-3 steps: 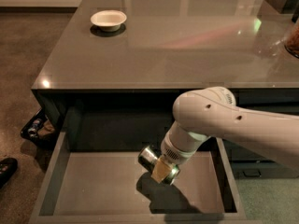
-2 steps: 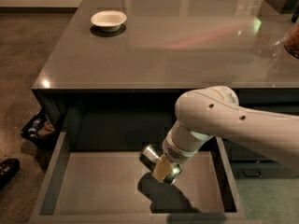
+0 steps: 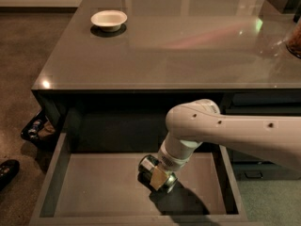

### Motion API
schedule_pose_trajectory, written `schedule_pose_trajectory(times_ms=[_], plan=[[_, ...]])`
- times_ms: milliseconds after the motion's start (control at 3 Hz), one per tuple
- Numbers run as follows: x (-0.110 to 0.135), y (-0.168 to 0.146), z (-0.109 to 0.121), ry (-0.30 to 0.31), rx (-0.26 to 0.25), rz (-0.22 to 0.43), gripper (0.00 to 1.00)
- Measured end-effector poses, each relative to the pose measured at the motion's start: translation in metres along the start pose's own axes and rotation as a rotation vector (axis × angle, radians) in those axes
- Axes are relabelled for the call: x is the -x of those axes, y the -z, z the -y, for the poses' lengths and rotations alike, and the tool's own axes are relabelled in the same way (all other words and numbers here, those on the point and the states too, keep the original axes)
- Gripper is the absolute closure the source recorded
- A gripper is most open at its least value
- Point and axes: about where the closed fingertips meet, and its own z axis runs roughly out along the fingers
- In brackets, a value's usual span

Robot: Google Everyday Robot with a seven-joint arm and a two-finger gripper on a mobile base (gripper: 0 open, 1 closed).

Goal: Place green can into top drawer

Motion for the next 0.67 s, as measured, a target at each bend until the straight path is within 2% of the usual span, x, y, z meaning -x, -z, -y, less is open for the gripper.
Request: schedule_pose_trajectory(times_ms=[333,667], plan=[[-0.0018,-0.0121,-0.0007,-0.005,0.024,-0.016,1.00],[-0.0018,-0.0121,-0.0007,-0.005,0.024,-0.016,0.82]])
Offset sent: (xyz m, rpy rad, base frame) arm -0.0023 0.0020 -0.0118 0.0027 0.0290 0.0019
